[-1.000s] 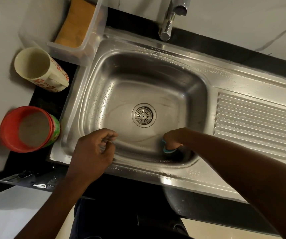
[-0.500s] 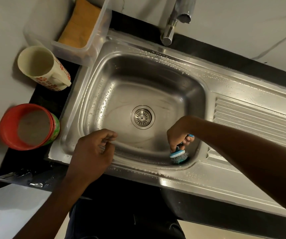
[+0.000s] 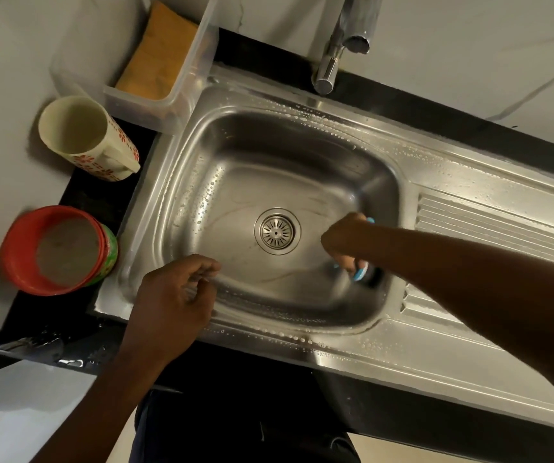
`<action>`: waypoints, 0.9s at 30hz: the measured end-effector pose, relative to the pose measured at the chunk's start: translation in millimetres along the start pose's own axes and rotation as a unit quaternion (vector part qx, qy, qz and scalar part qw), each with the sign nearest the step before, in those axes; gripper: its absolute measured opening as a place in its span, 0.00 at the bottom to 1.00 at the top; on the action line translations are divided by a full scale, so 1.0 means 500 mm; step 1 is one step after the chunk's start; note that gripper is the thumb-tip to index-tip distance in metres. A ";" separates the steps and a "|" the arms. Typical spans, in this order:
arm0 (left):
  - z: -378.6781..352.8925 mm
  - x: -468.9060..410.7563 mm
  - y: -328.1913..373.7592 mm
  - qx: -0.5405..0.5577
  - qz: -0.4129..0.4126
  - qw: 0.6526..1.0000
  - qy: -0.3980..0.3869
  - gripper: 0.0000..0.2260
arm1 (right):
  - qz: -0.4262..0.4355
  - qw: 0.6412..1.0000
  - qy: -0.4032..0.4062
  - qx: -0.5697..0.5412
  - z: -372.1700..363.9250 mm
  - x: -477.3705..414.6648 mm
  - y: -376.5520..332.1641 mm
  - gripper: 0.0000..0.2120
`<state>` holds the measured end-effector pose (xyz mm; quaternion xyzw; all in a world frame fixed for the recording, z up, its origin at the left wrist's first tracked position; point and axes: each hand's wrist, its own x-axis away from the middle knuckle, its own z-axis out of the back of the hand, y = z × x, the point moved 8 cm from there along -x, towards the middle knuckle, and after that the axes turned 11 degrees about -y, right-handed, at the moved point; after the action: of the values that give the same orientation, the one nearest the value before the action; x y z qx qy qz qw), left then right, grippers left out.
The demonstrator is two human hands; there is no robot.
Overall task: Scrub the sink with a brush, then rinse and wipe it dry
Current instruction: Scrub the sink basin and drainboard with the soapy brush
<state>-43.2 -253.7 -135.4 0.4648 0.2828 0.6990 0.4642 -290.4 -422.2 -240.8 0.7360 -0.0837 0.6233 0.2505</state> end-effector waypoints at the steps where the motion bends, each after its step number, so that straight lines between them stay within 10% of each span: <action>1: 0.000 0.002 0.001 0.002 -0.001 1.000 0.002 0.13 | -0.020 0.999 0.022 0.018 0.014 0.010 0.026 0.12; 6: 0.001 0.014 -0.008 0.003 -0.002 1.000 0.006 0.11 | -0.072 0.977 0.200 0.009 0.102 0.094 0.164 0.07; 19: -0.012 0.010 -0.019 0.004 0.003 1.000 -0.011 0.15 | 0.062 0.985 0.027 -0.157 -0.057 -0.005 -0.039 0.10; 27: 0.015 0.025 -0.037 0.003 0.021 1.000 0.005 0.14 | -0.100 0.968 0.210 -0.099 0.062 -0.001 0.107 0.13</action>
<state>-30.7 -234.8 -142.8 0.4686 0.2771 0.7099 0.4468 -286.7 -483.1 -230.0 0.5648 -0.0170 0.7243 0.3951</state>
